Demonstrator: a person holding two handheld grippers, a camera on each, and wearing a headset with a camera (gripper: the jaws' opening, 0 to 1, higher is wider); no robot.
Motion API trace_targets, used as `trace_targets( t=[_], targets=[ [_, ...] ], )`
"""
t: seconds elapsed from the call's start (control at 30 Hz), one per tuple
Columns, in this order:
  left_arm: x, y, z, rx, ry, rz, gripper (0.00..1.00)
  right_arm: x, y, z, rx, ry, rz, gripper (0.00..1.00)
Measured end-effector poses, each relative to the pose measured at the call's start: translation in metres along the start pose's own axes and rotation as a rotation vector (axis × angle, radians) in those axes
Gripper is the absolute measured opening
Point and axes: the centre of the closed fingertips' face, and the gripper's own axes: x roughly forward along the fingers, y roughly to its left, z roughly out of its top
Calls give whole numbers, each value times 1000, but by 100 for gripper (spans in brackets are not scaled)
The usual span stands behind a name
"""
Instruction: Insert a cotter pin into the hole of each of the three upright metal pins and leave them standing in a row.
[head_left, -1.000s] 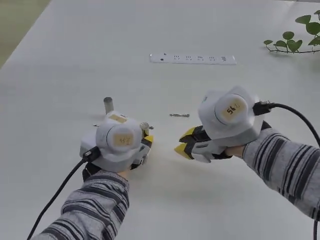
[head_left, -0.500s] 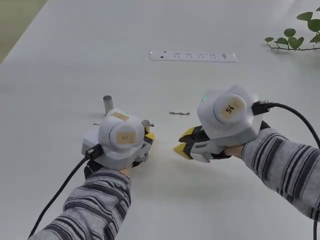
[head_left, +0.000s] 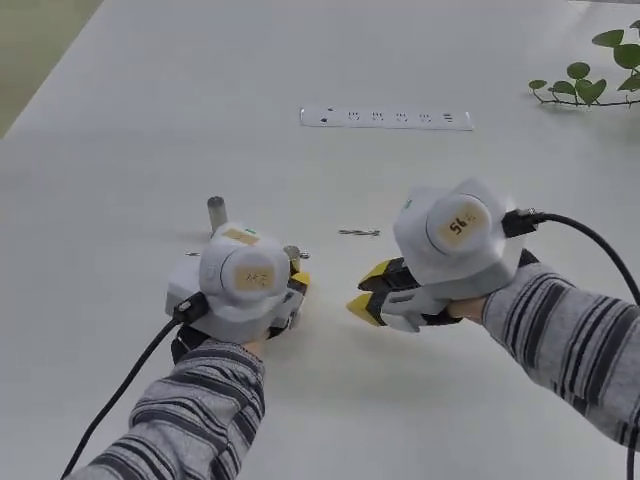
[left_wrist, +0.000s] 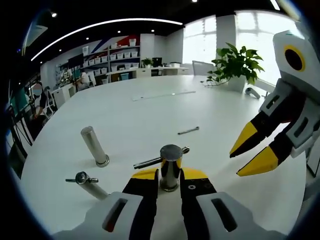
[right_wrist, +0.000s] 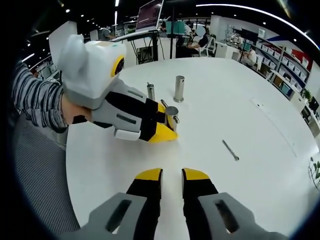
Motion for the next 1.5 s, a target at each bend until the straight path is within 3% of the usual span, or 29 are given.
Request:
trace_targets(
  t=[0.2, 0.47, 0.63, 0.8, 1.17, 1.5],
  targets=[
    [-7, -3, -12, -11, 38, -10, 20, -4, -3, 2, 19, -13, -6, 14],
    [-22, -5, -6, -55, 3, -35, 28, -9, 0, 22, 87, -108, 23, 24],
    [-35, -4, -2, -65, -22, -39, 36, -13, -5, 46, 147, -194, 30, 29],
    [-45, -3, -5, -72, -25, -46, 43, -12, -9, 66, 154, -228, 36, 32],
    [-66, -5, -3, -41, -52, -87, 64, 11, -13, 101, 169, -256, 73, 36],
    [-80, 4, -4, -30, -61, -81, 74, 34, -13, 124, 167, -273, 79, 36]
  ],
)
